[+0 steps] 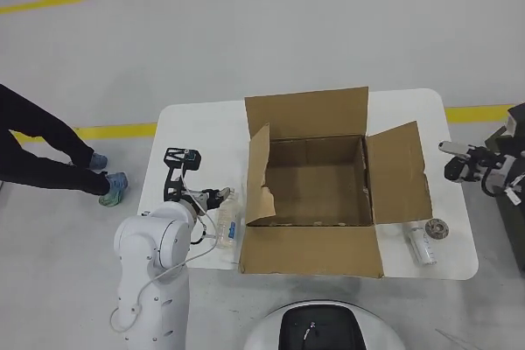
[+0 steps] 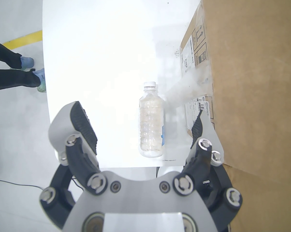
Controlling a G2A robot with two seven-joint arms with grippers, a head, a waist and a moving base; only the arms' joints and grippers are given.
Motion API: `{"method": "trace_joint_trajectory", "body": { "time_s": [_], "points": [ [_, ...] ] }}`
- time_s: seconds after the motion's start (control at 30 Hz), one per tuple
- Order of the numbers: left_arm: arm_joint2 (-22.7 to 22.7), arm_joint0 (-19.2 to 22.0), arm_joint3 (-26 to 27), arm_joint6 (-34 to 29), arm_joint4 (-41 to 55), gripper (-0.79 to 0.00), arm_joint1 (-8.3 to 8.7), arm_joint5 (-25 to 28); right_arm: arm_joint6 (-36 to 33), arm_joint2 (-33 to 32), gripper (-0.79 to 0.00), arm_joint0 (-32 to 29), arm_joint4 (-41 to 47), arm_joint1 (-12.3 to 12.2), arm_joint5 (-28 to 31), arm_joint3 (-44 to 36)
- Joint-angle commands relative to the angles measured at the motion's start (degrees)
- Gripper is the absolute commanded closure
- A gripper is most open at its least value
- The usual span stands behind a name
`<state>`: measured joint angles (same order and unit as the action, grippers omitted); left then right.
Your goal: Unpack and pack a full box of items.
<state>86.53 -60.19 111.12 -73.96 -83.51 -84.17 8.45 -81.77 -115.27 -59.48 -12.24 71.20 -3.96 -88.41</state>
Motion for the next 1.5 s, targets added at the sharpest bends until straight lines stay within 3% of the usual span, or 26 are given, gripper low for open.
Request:
{"method": "trace_joint_trajectory", "body": {
  "time_s": [0.0,0.03,0.17,0.23,0.3,0.33,0.37,0.67,0.93,0.97,1.0,1.03,1.07,1.47],
  "points": [
    [0.0,0.0,0.0,0.0,0.0,-0.785,0.0,0.0,1.19,2.56,-0.548,-0.27,0.17,0.04,-0.19,1.37],
    [0.0,0.0,0.0,0.0,0.0,-0.785,0.0,0.0,1.37,3.87,-0.388,-0.32,1.53,0.12,-0.43,1.95],
    [0.0,0.0,0.0,0.0,0.0,-0.785,0.0,0.0,2.5,7.43,-0.289,-0.79,4.13,0.11,-0.35,2.29],
    [0.0,0.0,0.0,0.0,0.0,-0.785,0.0,0.0,2.82,8.39,-0.28,-0.98,5.98,0.03,-0.45,2.2],
    [0.0,0.0,0.0,0.0,0.0,-0.785,0.0,0.0,2.88,9.32,-0.175,-1.33,4.92,-0.27,0.43,1.47],
    [0.0,0.0,0.0,0.0,0.0,-0.785,0.0,0.0,2.98,9.66,-0.058,-1.43,4.88,-0.39,0.15,1.59],
    [0.0,0.0,0.0,0.0,0.0,-0.785,0.0,0.0,3.18,9.81,0.0,-1.39,5.69,-0.48,-0.2,1.79],
    [0.0,0.0,0.0,0.0,0.0,-0.785,0.0,0.0,4.95,7.32,0.0,-1.1,9.35,-1.98,-0.96,0.72],
    [0.0,0.0,0.0,0.0,0.0,-0.785,0.0,0.0,1.96,5.47,0.0,-0.56,8.67,-3.91,-0.28,1.76],
    [0.0,0.0,0.0,0.0,0.0,-0.785,0.0,0.0,1.38,5.61,-0.058,-0.44,8.23,-4.15,0.08,1.89],
    [0.0,0.0,0.0,0.0,0.0,-0.785,0.0,0.0,1.41,5.64,-0.339,-0.29,8.17,-4.34,0.04,2.2],
    [0.0,0.0,0.0,0.0,0.0,-0.785,0.0,0.0,1.55,5.75,-0.723,-0.18,8.13,-4.51,-0.08,2.43],
    [0.0,0.0,0.0,0.0,0.0,-0.785,0.0,0.0,1.56,5.93,-0.785,-0.07,8.1,-4.67,0.15,2.44],
    [-0.18,-0.47,-0.34,0.8,-0.48,-0.785,0.06,0.44,9.46,4.71,-0.785,-1.68,11.79,-6.04,2.48,-1.89]
  ]
}}
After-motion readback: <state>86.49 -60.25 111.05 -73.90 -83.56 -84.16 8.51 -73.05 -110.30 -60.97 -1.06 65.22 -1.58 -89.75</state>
